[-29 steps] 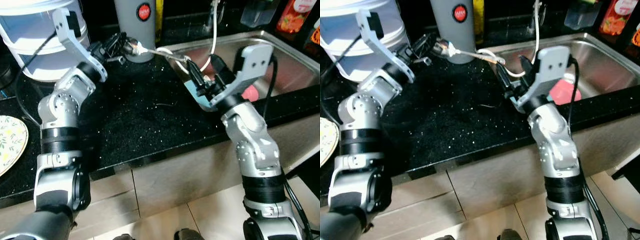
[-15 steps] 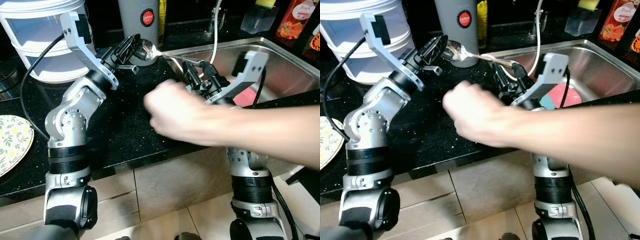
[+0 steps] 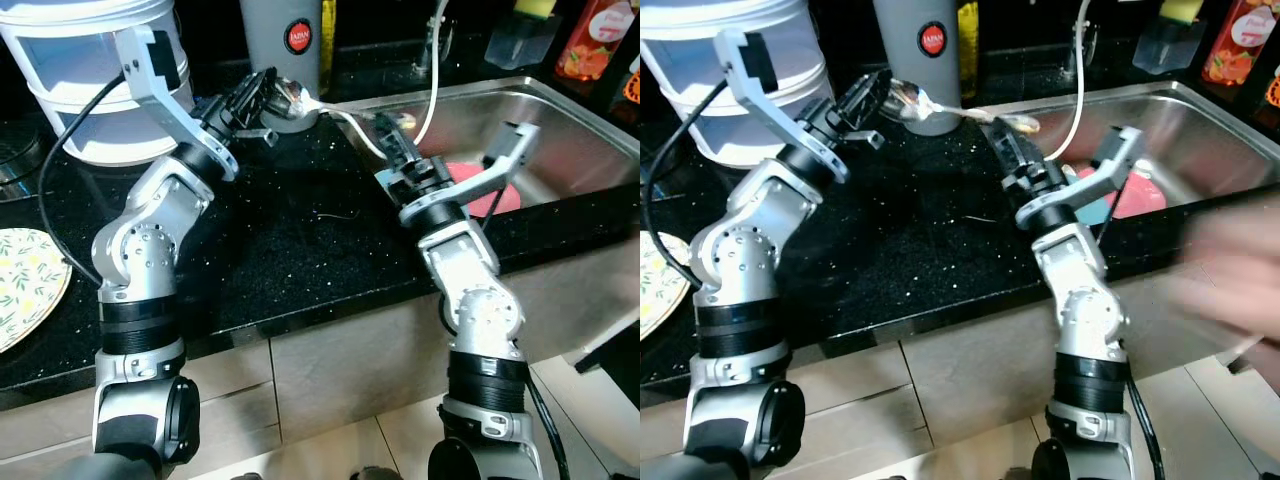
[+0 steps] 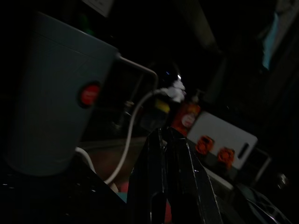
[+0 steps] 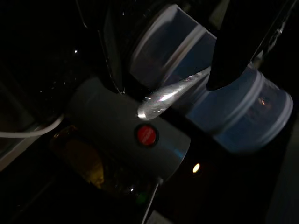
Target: Kitchen organization
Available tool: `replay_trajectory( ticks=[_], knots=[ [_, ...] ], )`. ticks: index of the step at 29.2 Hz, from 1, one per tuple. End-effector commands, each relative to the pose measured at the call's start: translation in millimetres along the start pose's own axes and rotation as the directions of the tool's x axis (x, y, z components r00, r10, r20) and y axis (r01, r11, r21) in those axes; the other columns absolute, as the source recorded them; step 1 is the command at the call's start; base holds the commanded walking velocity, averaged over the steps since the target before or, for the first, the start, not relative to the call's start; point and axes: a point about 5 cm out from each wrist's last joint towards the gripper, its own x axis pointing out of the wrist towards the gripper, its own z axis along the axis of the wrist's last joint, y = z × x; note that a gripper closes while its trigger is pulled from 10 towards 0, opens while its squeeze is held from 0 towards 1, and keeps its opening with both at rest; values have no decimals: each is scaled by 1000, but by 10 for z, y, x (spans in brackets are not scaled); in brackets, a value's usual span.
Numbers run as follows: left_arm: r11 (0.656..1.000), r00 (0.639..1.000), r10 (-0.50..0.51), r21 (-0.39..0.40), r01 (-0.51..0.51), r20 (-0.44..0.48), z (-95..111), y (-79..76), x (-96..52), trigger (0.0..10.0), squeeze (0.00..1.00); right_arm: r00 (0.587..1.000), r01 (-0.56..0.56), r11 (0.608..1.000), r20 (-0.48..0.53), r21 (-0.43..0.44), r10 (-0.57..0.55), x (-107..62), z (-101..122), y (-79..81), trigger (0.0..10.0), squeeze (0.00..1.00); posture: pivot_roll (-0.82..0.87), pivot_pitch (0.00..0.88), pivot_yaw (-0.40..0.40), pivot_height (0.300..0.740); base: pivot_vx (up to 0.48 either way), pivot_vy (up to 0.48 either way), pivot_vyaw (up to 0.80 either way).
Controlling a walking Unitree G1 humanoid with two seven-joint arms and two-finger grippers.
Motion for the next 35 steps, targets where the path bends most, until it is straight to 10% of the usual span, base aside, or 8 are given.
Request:
replay_trajectory(
  ticks=[1, 14, 32, 33, 35],
  knots=[
    [1000, 999, -2, -28, 2, 32, 15, -19, 17, 10000, 0, 1000, 17, 998, 1, 65, -17, 1, -25, -25, 10000, 0, 34, 0, 17, 740, 0, 0, 0],
    [948, 997, -56, -311, 68, 46, -164, -132, -35, 10000, 0, 991, -122, 970, -28, 210, 131, 15, -46, 170, 10000, 0, 38, 0, 15, 740, 0, 0, 0],
    [911, 998, -54, -411, 38, -27, -398, -196, -103, 10000, 0, 960, -269, 931, -8, 245, 279, -1, 21, 376, 9725, 0, 38, 0, 10, 740, 0, 0, 0],
    [909, 997, -71, -414, 53, -27, -392, -217, -112, 10000, 0, 961, -266, 934, -15, 241, 277, -7, 20, 363, 4902, 0, 41, 0, 8, 740, 0, 0, 0],
    [907, 996, -81, -416, 61, -31, -395, -232, -115, 10000, 0, 961, -263, 935, -19, 239, 275, -11, 16, 356, 4235, 0, 41, 0, 8, 740, 0, 0, 0]
  ],
)
